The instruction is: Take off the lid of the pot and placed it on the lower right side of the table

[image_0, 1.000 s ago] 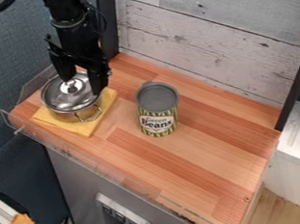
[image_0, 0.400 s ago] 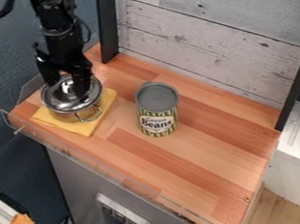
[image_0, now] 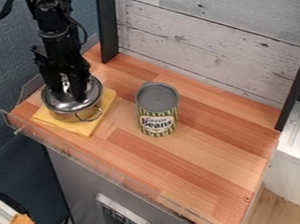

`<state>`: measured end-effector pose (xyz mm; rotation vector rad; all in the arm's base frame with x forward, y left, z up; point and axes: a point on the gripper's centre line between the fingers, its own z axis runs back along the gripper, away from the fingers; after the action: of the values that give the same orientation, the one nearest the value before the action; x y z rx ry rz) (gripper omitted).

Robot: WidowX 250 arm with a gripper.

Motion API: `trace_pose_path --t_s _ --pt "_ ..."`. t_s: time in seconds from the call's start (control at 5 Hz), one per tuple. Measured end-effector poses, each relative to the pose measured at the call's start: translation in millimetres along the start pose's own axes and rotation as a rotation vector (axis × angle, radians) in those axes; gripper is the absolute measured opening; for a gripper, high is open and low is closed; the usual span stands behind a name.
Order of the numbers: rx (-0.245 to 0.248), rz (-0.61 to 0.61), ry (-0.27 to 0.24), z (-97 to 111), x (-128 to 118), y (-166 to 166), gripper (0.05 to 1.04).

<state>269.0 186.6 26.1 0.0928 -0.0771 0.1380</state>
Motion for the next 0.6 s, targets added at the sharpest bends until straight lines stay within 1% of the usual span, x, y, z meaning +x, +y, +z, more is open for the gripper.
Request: trace_pose_path --t_s 0.2,0.4,0.6 --pt "0.000 -0.008 -0.002 0 2 -3 0.404" --pt "0.000 -0.001 -0.003 1 2 -5 0.285" --pt "0.003 -0.019 -0.037 22 10 -20 0.284"
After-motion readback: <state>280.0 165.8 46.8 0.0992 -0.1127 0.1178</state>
